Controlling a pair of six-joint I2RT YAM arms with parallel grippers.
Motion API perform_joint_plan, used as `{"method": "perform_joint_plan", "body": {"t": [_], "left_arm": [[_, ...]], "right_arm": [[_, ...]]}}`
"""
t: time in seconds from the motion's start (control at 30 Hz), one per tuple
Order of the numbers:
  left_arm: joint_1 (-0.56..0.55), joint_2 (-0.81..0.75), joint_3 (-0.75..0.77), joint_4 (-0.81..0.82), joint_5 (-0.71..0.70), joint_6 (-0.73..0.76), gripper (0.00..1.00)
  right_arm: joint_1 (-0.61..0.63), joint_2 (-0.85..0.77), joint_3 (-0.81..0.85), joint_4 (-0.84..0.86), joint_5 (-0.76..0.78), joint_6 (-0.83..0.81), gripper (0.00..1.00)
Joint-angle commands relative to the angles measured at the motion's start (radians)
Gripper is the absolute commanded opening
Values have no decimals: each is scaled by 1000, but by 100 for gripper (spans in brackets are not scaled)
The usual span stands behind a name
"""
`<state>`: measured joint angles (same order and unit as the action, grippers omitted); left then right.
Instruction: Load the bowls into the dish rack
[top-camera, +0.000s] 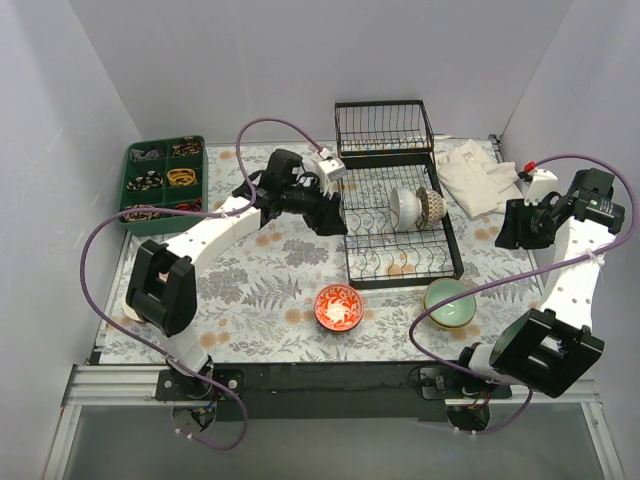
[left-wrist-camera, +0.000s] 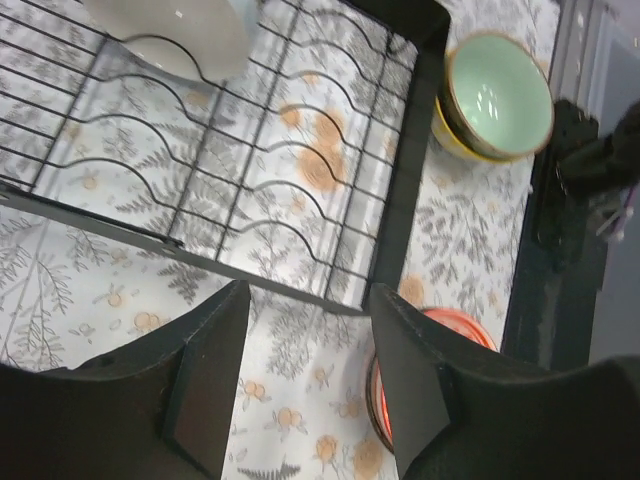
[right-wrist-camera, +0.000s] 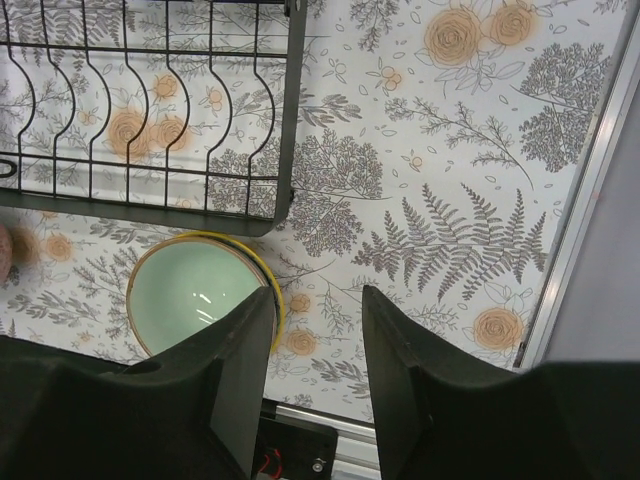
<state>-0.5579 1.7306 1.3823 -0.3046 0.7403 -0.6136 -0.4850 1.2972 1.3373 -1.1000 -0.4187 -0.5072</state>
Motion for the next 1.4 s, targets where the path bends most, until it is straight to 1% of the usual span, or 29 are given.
{"method": "perform_joint_plan", "body": {"t": [0.0, 0.03, 0.1, 0.13, 0.23, 0.27, 0.3, 0.33, 0.4, 0.47, 0.5, 0.53, 0.57, 0.6, 0.63, 0.67, 0.7, 0.73, 0.8, 0.83, 0.93, 1.0, 1.07, 1.13, 1.23, 1.37], "left_arm": [[-40, -133, 2, -368, 50, 346, 52], [-51, -184, -18, -405, 45, 389, 52], [-66, -235, -77, -496, 16, 464, 54], [-76, -256, -91, -517, -4, 471, 55], [-74, -312, -104, -619, -154, 509, 56], [-73, -330, -114, -631, -309, 500, 56], [-59, -341, -123, -674, -352, 520, 57], [-16, -356, -135, -706, -378, 550, 56], [10, -376, -143, -801, -398, 607, 56], [7, -439, -150, -850, -343, 699, 55], [6, -471, -158, -835, -267, 734, 57], [-28, -533, -196, -803, -259, 756, 58], [-57, -560, -218, -770, -262, 770, 60], [-91, -578, -242, -718, -269, 785, 61], [-147, -594, -261, -702, -278, 807, 63], [-169, -591, -284, -686, -280, 840, 63], [-189, -582, -285, -664, -277, 848, 63], [-232, -548, -279, -656, -263, 856, 63], [-276, -510, -264, -599, -257, 829, 64], [-327, -470, -256, -579, -268, 816, 64], [-413, -396, -249, -473, -312, 726, 64], [-450, -381, -299, -378, -349, 680, 64], [-517, -376, -347, -311, -384, 681, 64], [-584, -352, -390, -288, -424, 698, 64], [-611, -335, -405, -260, -429, 681, 64], [-614, -329, -419, -246, -427, 658, 64]], "right_arm": [[-6, -61, 5, 17, -77, -71, 51], [-6, -70, -6, 22, -83, -85, 51], [-6, -90, -29, 25, -106, -94, 52], [-6, -95, -33, 26, -115, -97, 52], [-6, -105, -59, 31, -153, -91, 53], [-6, -105, -66, 32, -167, -88, 53], [-6, -105, -70, 37, -175, -86, 53], [-6, -102, -75, 35, -181, -85, 53], [-6, -105, -84, 46, -189, -88, 53], [-6, -104, -87, 51, -196, -93, 53], [-6, -102, -86, 49, -198, -102, 53], [-6, -101, -86, 51, -201, -108, 53], [-6, -99, -84, 52, -207, -116, 53], [-6, -99, -84, 52, -212, -132, 53], [-6, -101, -81, 52, -216, -142, 53], [-6, -98, -76, 52, -219, -151, 54], [-6, -96, -76, 52, -221, -165, 54], [-6, -95, -76, 54, -226, -166, 54], [-6, -88, -79, 52, -250, -168, 54], [-4, -85, -78, 48, -255, -166, 54], [-4, -87, -69, 40, -249, -145, 54], [-4, -107, -76, 38, -258, -136, 54], [-3, -121, -89, 32, -258, -137, 54], [-3, -144, -98, 17, -240, -154, 54], [-3, -183, -89, -14, -197, -177, 54], [-3, -266, -115, -34, -177, -229, 56]]}}
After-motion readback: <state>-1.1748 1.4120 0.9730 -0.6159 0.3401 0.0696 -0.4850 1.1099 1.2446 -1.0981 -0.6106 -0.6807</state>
